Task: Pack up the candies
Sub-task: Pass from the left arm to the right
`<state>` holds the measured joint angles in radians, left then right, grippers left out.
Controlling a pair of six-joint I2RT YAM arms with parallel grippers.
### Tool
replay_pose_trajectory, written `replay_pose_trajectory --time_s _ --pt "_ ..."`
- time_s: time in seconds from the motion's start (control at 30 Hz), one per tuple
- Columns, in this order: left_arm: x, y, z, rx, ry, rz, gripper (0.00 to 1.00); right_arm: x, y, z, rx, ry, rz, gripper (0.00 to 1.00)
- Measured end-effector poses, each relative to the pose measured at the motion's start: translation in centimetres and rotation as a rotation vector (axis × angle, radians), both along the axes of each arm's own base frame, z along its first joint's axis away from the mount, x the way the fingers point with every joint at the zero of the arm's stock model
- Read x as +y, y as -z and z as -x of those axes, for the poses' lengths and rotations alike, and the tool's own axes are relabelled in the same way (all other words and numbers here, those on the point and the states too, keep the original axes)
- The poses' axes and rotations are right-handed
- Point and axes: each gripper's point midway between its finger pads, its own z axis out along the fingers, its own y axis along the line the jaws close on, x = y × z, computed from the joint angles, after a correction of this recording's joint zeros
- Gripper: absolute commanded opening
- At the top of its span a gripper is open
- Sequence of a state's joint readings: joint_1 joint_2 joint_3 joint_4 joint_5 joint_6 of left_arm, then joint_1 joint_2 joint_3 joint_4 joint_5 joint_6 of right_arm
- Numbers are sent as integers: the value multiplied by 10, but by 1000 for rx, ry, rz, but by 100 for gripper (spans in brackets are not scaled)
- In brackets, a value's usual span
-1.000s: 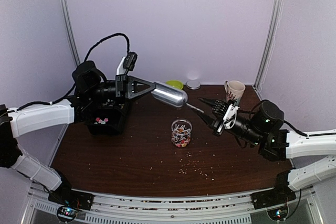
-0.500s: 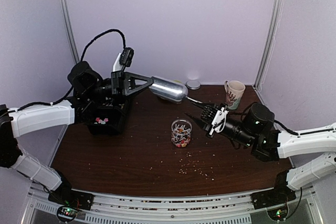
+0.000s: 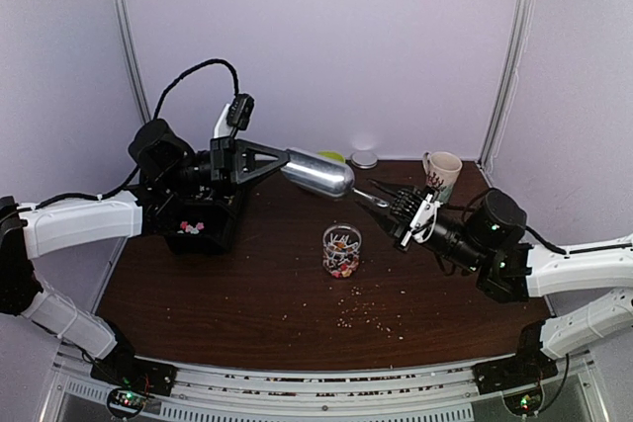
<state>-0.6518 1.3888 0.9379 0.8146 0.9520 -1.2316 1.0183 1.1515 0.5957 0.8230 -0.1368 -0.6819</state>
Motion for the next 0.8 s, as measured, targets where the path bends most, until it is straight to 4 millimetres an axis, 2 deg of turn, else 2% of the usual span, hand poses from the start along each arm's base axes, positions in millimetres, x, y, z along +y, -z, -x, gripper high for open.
replay_pose_trajectory --time_s 0.4,0.6,0.8 --pt "-1 1 3 -2 16 -4 0 3 17 -9 20 -12 60 27" --pt "-1 0 4 -1 18 -3 0 5 21 -10 24 -26 68 21" --pt "-1 -1 4 -7 21 4 0 8 22 -13 23 -36 65 22"
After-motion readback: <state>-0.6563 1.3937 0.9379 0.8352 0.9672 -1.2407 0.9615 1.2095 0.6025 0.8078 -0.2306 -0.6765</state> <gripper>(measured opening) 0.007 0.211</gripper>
